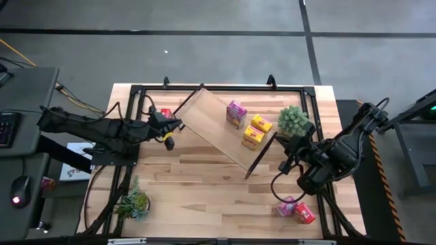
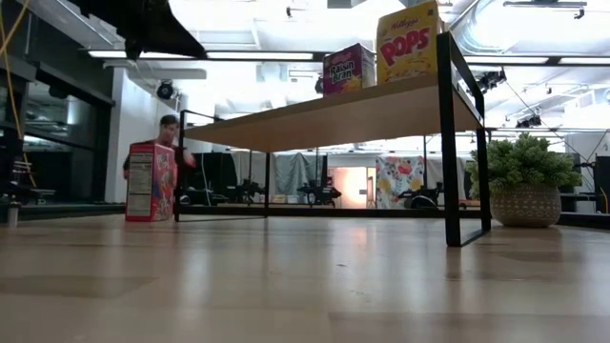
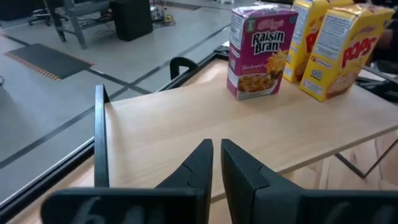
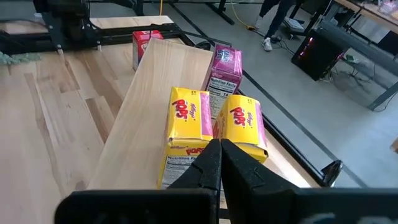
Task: Stack cereal on shelf
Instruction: Put the violet cereal box on the shelf
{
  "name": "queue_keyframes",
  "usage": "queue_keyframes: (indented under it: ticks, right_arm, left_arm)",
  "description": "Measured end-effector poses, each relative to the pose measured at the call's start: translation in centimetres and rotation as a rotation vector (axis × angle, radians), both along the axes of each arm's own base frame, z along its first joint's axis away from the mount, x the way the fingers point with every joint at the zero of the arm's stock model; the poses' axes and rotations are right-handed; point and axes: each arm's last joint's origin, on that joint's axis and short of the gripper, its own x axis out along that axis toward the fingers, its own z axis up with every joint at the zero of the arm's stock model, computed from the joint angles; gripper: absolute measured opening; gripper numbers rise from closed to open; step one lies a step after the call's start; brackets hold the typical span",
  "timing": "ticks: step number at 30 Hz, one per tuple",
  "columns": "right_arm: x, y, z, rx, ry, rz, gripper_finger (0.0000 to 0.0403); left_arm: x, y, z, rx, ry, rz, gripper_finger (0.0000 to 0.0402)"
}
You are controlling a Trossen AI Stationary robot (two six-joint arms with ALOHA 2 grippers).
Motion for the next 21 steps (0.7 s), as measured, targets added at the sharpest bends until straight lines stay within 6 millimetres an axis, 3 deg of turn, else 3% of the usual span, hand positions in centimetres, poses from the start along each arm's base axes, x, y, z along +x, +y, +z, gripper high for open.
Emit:
queue_keyframes:
  ticks: [3, 6, 14, 18, 21]
  right_arm:
    - [0.0, -0.5, 0.1, 0.096, -0.002, -0.036, 0.0008]
    - [0.0, -1.0, 0.0, 0.232, 0.083, -0.037, 0.0041]
    - [0.3, -0.6, -0.2, 0.434, 0.216, 0.053, 0.0207]
    - [0.8, 0.4, 0.0, 0.496, 0.241, 0.197, 0.0283]
    - [1.1, 1.7, -1.4, 0.469, 0.32, 0.363, 0.0318]
  left_arm:
    - [0.0, 0.0, 0.1, 0.011, -0.004, -0.005, 0.0034]
    - [0.0, 0.0, 0.1, 0.011, -0.005, -0.005, 0.004]
    - [0.0, 0.0, 0.2, 0.01, -0.014, -0.005, 0.0047]
    - [0.1, 0.0, 0.3, 0.009, -0.025, -0.005, 0.0047]
    - [0.1, 0.0, 0.4, 0.008, -0.03, -0.005, 0.0047]
